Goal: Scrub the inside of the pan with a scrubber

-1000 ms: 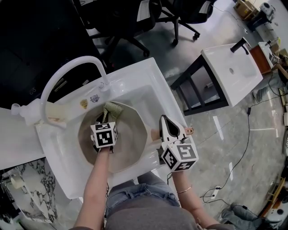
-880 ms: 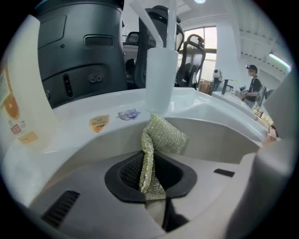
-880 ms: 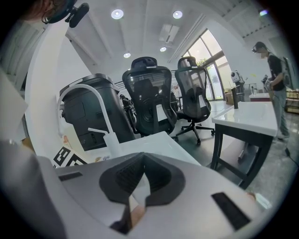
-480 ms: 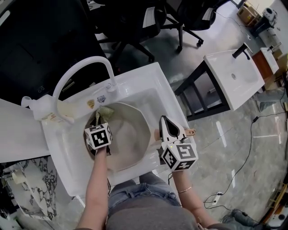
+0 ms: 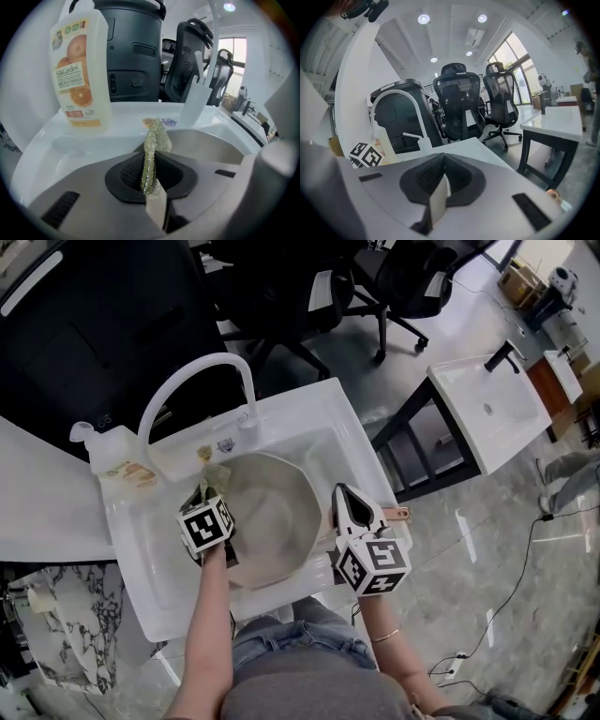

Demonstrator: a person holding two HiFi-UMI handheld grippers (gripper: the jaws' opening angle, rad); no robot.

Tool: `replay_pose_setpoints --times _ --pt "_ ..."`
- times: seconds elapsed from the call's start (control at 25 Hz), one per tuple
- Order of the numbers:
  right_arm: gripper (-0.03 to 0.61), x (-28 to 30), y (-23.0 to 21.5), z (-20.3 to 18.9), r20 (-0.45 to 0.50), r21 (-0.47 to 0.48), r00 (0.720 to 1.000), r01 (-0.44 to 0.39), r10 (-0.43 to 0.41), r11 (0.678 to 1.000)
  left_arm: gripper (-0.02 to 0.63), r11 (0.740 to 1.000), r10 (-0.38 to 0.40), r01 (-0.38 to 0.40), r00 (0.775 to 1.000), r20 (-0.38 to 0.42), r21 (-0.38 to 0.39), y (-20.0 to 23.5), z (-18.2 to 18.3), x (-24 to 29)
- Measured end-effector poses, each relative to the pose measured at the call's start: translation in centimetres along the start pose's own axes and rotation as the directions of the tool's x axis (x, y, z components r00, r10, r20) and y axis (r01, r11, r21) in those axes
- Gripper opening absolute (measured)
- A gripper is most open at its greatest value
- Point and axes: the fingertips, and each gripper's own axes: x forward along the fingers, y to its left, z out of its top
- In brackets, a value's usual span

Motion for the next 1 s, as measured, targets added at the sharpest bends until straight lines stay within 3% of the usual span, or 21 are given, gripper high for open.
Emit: replay_pose_setpoints --times 0.16,0.28,0.36,0.4,0.48,0.56,0.68,0.76,0.84,0.92,1.0 --pt "0.011 -0.4 1.2 0.0 0.008 -0.005 1.0 -0.007 0.007 1.0 0.058 0.999 -0.049 0.048 0.997 0.051 0.022 -0.4 1.1 -2.1" --pt "0.011 -0.7 1.8 0.2 0.021 -0.009 1.0 -0.006 0.006 1.0 0.058 0.983 -0.128 0.116 0.988 0.083 0.141 -1.4 2.4 -4.2" --pt "0.011 -1.2 2.0 0.4 0.031 -0.009 1.0 0.003 -0.003 1.0 0.058 0.939 -0.209 0.181 0.975 0.068 0.293 -2.9 2.9 -5.1" --pt "0.011 -1.5 2.1 0.4 0.035 -0.008 0.999 0.01 -0.01 1.0 0.058 0.899 -0.252 0.214 0.966 0.052 0.382 -3.8 3.0 -5.4" --pt "0.011 -2.0 2.3 0.3 0.041 -0.006 0.999 0.024 -0.024 1.0 0.058 0.789 -0.301 0.236 0.953 0.023 0.567 -5.4 3.2 -5.4" --pt "0.011 -2.6 2.4 0.3 0.047 -0.006 0.998 0.038 -0.038 0.999 0.058 0.654 -0.3 0.194 0.954 0.015 0.732 -6.4 3.6 -5.0" --pt "0.011 -3.9 2.3 -0.1 0.05 0.002 0.997 0.066 -0.066 0.998 0.058 0.444 -0.271 0.132 0.963 -0.008 0.886 -7.5 3.4 -4.2" --pt "0.011 -4.7 2.1 -0.5 0.045 0.008 0.996 0.081 -0.082 0.997 0.058 0.291 -0.236 0.088 0.972 -0.018 0.953 -8.0 2.8 -3.7" --pt "0.011 -5.5 2.0 -1.0 0.039 0.012 0.995 0.093 -0.093 0.996 0.058 0.113 -0.197 0.045 0.98 -0.021 0.993 -8.3 1.8 -3.3" --pt "0.011 -6.3 2.0 -1.3 0.036 0.017 0.994 0.103 -0.103 0.995 0.058 -0.068 -0.159 0.019 0.987 -0.029 0.997 -8.2 0.6 -2.8" --pt "0.011 -6.8 2.1 -1.7 0.036 0.021 0.994 0.107 -0.108 0.994 0.058 -0.217 -0.11 0.035 0.992 -0.06 0.976 -7.4 -1.0 -2.3"
